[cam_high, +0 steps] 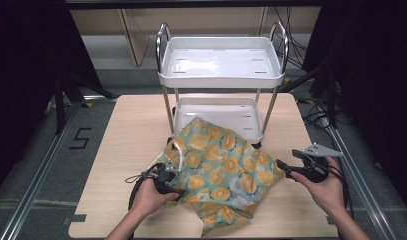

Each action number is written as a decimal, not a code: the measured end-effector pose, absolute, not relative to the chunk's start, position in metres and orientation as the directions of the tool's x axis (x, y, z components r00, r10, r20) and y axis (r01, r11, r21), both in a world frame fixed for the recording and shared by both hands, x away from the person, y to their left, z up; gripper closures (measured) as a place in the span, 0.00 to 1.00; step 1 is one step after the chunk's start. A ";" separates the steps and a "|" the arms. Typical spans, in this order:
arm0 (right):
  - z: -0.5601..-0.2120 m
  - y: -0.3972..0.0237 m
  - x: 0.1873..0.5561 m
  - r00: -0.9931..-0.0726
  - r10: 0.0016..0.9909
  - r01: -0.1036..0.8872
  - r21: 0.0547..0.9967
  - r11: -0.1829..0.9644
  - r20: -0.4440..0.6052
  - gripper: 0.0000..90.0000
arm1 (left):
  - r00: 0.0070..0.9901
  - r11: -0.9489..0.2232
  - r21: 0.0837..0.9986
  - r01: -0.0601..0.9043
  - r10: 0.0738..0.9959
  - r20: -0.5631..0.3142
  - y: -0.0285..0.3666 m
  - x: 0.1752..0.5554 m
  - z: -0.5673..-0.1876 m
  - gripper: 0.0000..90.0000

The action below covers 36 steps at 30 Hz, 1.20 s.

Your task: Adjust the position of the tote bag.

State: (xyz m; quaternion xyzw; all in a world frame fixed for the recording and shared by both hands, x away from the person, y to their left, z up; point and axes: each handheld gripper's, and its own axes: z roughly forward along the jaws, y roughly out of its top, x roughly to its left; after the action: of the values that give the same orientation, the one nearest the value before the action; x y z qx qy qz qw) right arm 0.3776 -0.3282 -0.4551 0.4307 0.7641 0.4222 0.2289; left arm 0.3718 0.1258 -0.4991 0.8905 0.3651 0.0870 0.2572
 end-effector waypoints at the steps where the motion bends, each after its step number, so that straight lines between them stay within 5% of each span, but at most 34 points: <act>1: -0.455 -0.328 0.377 -0.525 0.851 0.471 0.841 0.267 0.023 0.28 | 0.724 -0.612 0.514 0.602 0.689 -0.028 0.125 0.373 -0.498 0.33; 5: -0.456 -0.326 0.377 -0.521 0.853 0.474 0.843 0.255 0.035 0.29 | 0.722 -0.615 0.509 0.603 0.691 -0.020 0.122 0.374 -0.498 0.33; 8: -0.456 -0.327 0.378 -0.529 0.848 0.465 0.842 0.272 0.018 0.29 | 0.741 -0.635 0.498 0.591 0.671 -0.025 0.118 0.375 -0.495 0.43; 12: -0.457 -0.326 0.379 -0.533 0.846 0.465 0.842 0.274 0.020 0.29 | 0.762 -0.654 0.498 0.570 0.647 -0.023 0.111 0.374 -0.492 0.70; 13: -0.457 -0.326 0.379 -0.535 0.845 0.465 0.842 0.275 0.019 0.29 | 0.766 -0.654 0.498 0.569 0.642 -0.031 0.108 0.374 -0.492 0.70; 16: -0.456 -0.325 0.377 -0.526 0.849 0.480 0.840 0.254 0.044 0.29 | 0.773 -0.670 0.481 0.566 0.633 -0.029 0.102 0.373 -0.491 0.95; 26: -0.445 -0.325 0.375 -0.536 0.843 0.450 0.860 0.240 0.046 0.31 | 0.728 -0.589 0.554 0.589 0.684 -0.046 0.110 0.370 -0.464 0.99; 31: -0.436 -0.318 0.377 -0.579 0.814 0.421 0.872 0.251 0.045 0.31 | 0.708 -0.511 0.680 0.525 0.706 -0.015 0.109 0.362 -0.428 0.99; 36: -0.429 -0.307 0.380 -0.605 0.796 0.405 0.873 0.270 0.035 0.30 | 0.723 -0.521 0.711 0.472 0.691 0.026 0.104 0.359 -0.408 0.99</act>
State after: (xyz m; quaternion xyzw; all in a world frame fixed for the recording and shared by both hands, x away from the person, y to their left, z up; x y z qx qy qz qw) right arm 0.3804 -0.3074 -0.4291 0.3909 0.7681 0.4608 0.2118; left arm 0.3591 0.1035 -0.4080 0.8582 0.3388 0.1545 0.3534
